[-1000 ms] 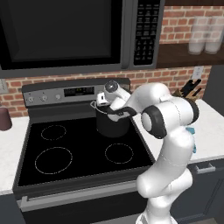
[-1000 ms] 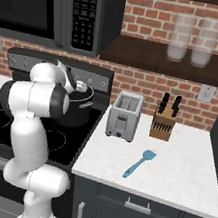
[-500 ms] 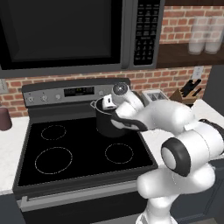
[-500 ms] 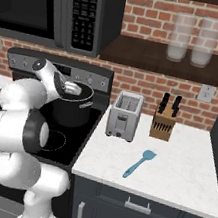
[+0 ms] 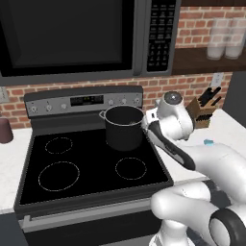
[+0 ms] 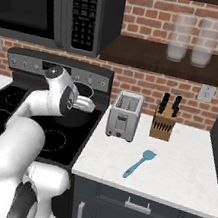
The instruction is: Put the cucumber and garlic in the pot. Retrieve the spatula and lightly stir the vegetables in the pot.
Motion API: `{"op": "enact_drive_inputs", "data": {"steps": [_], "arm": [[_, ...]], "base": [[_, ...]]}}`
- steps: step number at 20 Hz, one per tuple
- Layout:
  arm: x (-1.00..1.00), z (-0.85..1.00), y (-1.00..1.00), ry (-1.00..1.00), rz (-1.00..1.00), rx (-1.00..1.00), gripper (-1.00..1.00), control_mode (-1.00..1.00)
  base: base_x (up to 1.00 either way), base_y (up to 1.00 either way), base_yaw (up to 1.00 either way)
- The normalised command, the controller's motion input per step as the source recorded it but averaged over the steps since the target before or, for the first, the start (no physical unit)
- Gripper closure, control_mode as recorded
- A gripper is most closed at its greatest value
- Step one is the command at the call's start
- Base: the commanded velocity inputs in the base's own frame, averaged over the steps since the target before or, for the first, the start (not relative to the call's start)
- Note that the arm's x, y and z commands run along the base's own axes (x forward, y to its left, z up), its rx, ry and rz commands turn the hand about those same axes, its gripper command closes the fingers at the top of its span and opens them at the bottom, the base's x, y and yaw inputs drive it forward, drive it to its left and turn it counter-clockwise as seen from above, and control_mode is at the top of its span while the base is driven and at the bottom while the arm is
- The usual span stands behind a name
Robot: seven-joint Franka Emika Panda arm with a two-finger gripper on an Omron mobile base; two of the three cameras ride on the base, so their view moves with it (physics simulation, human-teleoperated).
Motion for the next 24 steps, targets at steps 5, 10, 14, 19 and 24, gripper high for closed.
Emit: {"op": "enact_drive_inputs", "data": {"steps": [5, 10, 14, 19, 24], "arm": [[-0.86, -0.16, -1.00, 0.31, 0.00, 0.00, -1.00, -1.00], [-0.53, -0.38, -1.00, 0.29, 0.00, 0.00, -1.00, -1.00], [-0.11, -0.19, -1.00, 0.27, 0.00, -0.03, -1.00, -1.00], [-0.12, -0.42, -0.86, 0.43, -0.03, -0.01, -1.00, -1.00], [-0.02, -0.34, -0.35, 0.34, -0.08, 0.00, -1.00, -1.00]], "base": [[0.00, 0.00, 0.00], [0.00, 0.00, 0.00], [0.00, 0.00, 0.00], [0.00, 0.00, 0.00], [0.00, 0.00, 0.00]]}}
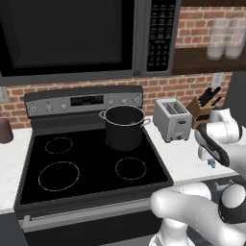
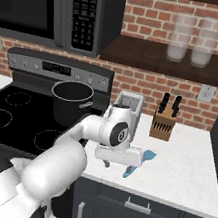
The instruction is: Put the cucumber and garlic in the pot. Retrieve the spatula and lightly stir the vegetables in the pot.
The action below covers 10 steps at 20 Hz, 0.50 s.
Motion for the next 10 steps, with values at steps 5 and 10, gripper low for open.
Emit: {"op": "enact_drive_inputs", "data": {"steps": [5, 10], "arm": [[0.09, -0.14, -0.13, 0.00, -0.03, 0.00, -1.00, -1.00], [0.12, -0.32, -0.10, -0.03, 0.00, 0.00, -1.00, -1.00]], "base": [[0.00, 0.00, 0.00], [0.00, 0.00, 0.00]]}}
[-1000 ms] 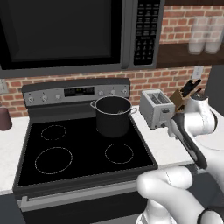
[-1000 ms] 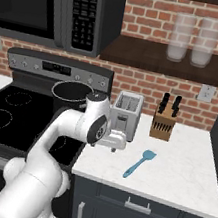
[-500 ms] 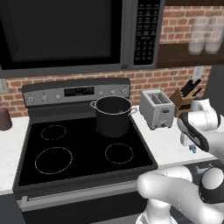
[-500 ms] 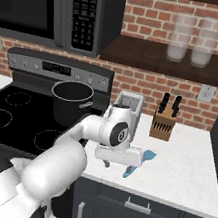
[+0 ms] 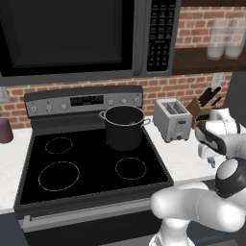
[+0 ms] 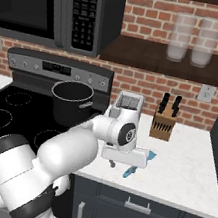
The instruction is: Put the cucumber and garlic in the pot. Retrieve the spatula and lightly stir the vegetables in the pot.
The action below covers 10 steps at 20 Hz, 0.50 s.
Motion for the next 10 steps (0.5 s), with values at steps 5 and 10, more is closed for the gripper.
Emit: {"op": "enact_drive_inputs", "data": {"steps": [5, 10], "arm": [[0.00, -0.52, -0.01, 0.00, 0.00, 0.00, -1.00, -1.00], [0.11, -0.26, -0.01, -0.04, 0.00, 0.00, -1.00, -1.00]], "base": [[0.00, 0.00, 0.00], [0.00, 0.00, 0.00]]}}
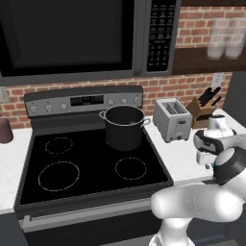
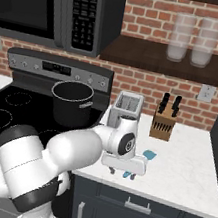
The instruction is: Put the cucumber and garlic in the pot. Retrieve the spatula and lightly stir the vegetables in the pot.
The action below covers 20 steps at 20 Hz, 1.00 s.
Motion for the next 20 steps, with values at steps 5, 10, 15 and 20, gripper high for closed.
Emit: {"op": "enact_drive_inputs", "data": {"steps": [5, 10, 15, 20], "arm": [[0.35, -0.09, -0.09, -0.06, 0.00, 0.00, -1.00, -1.00], [0.21, -0.27, -0.06, -0.03, 0.00, 0.00, -1.00, -1.00], [0.07, -0.39, -0.11, -0.01, 0.00, 0.00, -1.00, -1.00], [0.00, -0.27, -0.24, -0.02, 0.00, 0.01, -1.00, -1.00]], "base": [[0.00, 0.00, 0.00], [0.00, 0.00, 0.00], [0.00, 0.00, 0.00], [0.00, 0.00, 0.00]]}}
